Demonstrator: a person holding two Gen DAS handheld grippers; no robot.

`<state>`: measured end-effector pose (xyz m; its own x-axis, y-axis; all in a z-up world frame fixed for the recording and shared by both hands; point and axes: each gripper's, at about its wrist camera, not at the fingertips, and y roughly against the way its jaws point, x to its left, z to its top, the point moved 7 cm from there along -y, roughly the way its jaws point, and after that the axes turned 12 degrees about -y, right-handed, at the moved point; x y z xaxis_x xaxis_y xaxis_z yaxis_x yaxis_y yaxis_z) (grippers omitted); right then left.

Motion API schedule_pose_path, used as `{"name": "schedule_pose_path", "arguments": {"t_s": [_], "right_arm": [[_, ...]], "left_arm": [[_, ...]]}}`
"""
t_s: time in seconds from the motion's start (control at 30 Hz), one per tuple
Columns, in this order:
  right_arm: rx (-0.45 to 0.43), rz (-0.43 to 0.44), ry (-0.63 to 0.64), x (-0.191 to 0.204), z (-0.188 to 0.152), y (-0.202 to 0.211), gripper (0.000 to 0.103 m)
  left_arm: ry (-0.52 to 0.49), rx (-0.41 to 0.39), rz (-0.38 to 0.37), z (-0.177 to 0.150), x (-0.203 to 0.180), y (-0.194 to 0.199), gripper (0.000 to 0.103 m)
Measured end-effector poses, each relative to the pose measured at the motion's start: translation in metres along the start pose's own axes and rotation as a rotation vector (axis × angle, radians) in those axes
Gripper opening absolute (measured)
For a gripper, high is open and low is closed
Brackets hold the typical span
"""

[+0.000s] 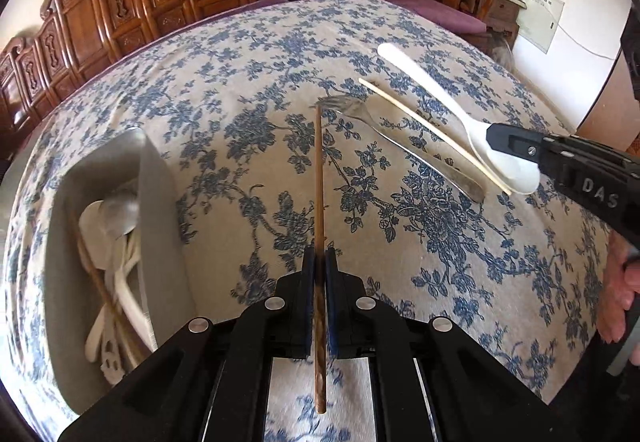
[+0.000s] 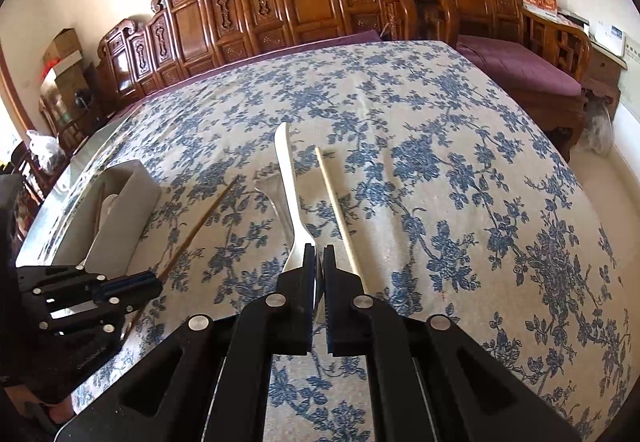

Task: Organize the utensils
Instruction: 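Grasp a wooden chopstick with the left tool while the right tool holds the white knife, then carry the chopstick into the tray and release it with the left tool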

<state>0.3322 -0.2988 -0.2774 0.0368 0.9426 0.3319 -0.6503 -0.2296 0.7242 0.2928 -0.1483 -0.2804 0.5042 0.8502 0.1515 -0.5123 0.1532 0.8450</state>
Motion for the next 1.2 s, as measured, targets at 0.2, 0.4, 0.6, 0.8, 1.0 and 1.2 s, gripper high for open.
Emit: {"name": "schedule_pose_path", "arguments": {"t_s": [0.2,0.4,0.6,0.8,1.0,1.2], "right_arm": [[-0.005,0.011,0.02,0.009,-0.002,0.004,0.005],[-0.005,0.033,0.051,0.025,-0.006,0.007,0.005],[-0.009,0.069,0.085,0.046,-0.011,0.013,0.005],[-0.012,0.094,0.137,0.07,-0.019,0.018,0.005],[-0.006,0.097,0.169,0.08,-0.025,0.018,0.005],[0.001,0.095,0.171,0.079,-0.025,0.015,0.005]], "left_arm": [[0.009,-0.037,0.019,0.003,0.009,0.024,0.004],[0.028,-0.066,0.036,0.005,0.022,0.044,0.004],[0.061,-0.085,0.056,-0.003,0.044,0.063,0.004],[0.095,-0.099,0.079,-0.012,0.072,0.075,0.004],[0.138,-0.096,0.105,-0.024,0.104,0.08,0.004],[0.158,-0.061,0.119,-0.037,0.124,0.067,0.004]]}}
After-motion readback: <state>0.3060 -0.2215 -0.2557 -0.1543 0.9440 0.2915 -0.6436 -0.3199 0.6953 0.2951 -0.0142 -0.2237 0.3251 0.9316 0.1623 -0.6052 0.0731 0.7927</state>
